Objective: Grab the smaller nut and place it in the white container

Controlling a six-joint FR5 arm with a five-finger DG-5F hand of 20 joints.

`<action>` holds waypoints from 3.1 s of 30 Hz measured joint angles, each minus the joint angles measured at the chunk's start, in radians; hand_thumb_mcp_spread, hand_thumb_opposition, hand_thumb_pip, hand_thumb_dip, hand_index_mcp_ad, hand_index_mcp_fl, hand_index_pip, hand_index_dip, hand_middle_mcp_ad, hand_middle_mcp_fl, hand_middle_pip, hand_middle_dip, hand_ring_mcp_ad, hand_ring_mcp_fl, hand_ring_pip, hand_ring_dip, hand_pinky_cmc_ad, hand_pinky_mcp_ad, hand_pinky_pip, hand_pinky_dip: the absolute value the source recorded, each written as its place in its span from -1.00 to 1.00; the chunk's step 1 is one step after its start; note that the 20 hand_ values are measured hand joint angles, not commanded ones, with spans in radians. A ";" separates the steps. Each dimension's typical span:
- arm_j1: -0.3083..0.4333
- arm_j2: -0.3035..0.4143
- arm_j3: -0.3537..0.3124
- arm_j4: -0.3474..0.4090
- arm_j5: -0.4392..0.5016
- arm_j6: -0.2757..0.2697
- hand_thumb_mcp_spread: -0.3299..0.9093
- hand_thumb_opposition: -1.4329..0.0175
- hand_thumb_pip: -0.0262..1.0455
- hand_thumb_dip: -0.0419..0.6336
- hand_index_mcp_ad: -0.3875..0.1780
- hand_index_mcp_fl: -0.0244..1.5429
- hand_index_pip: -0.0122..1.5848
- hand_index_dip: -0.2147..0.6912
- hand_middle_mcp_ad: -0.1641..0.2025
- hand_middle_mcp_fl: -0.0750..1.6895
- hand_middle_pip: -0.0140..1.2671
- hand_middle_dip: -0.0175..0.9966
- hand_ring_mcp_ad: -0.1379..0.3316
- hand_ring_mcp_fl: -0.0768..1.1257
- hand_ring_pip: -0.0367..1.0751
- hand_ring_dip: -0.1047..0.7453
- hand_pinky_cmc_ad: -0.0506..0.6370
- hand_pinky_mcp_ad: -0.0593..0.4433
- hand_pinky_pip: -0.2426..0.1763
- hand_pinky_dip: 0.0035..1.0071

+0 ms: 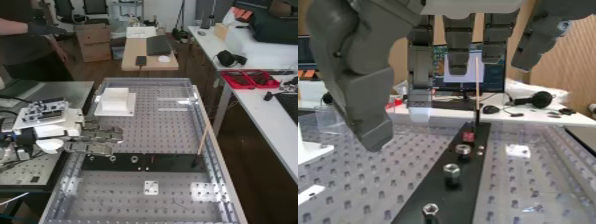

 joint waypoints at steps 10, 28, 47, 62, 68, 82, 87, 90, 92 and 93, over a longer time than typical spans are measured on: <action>0.016 0.006 -0.011 0.015 0.008 0.006 0.21 -0.17 0.10 -0.27 0.00 -0.77 0.65 -0.34 0.30 -0.78 -0.77 -0.66 0.22 -0.87 -0.77 -0.67 0.07 0.15 -0.13 -0.62; 0.022 0.012 -0.015 0.021 0.015 0.000 0.21 -0.17 0.10 -0.27 0.00 -0.78 0.65 -0.33 0.30 -0.78 -0.77 -0.66 0.22 -0.87 -0.77 -0.67 0.07 0.16 -0.13 -0.62; 0.008 -0.024 0.012 -0.011 -0.022 -0.126 0.21 -0.17 0.10 -0.27 -0.03 -0.77 0.67 -0.32 0.30 -0.77 -0.77 -0.66 0.14 -0.87 -0.76 -0.67 0.07 0.16 -0.12 -0.63; -0.001 -0.092 0.037 -0.013 -0.018 -0.189 0.21 -0.17 0.17 -0.27 -0.04 -0.78 0.74 -0.29 0.27 -0.76 -0.77 -0.66 0.14 -0.87 -0.76 -0.66 0.07 0.16 -0.04 -0.62; -0.003 -0.101 0.031 0.000 -0.018 -0.203 0.20 -0.17 0.20 -0.27 -0.04 -0.78 0.78 -0.29 0.20 -0.76 -0.77 -0.65 0.10 -0.87 -0.76 -0.66 0.07 0.16 0.03 -0.62; -0.006 -0.125 0.045 -0.032 -0.010 -0.271 0.25 -0.17 0.20 -0.26 -0.10 -0.78 0.81 -0.18 0.17 -0.73 -0.78 -0.62 0.08 -0.87 -0.76 -0.66 0.06 0.15 0.02 -0.62; -0.002 -0.126 0.043 -0.032 -0.011 -0.280 0.28 -0.16 0.20 -0.26 -0.10 -0.88 0.82 -0.17 0.17 -0.73 -0.78 -0.62 0.02 -0.87 -0.76 -0.66 0.06 0.16 0.10 -0.62; -0.001 -0.124 0.039 -0.027 -0.014 -0.277 0.28 -0.16 0.19 -0.27 -0.10 -0.88 0.83 -0.12 0.17 -0.73 -0.78 -0.62 0.00 -0.87 -0.76 -0.66 0.07 0.16 0.10 -0.62; 0.000 -0.123 0.037 -0.026 -0.017 -0.280 0.28 -0.16 0.19 -0.27 -0.10 -0.88 0.83 -0.12 0.17 -0.73 -0.78 -0.62 0.00 -0.87 -0.76 -0.66 0.07 0.16 0.09 -0.62; 0.000 -0.122 0.036 -0.026 -0.018 -0.282 0.28 -0.16 0.19 -0.27 -0.10 -0.90 0.83 -0.12 0.17 -0.73 -0.78 -0.62 0.00 -0.87 -0.76 -0.66 0.07 0.16 0.10 -0.62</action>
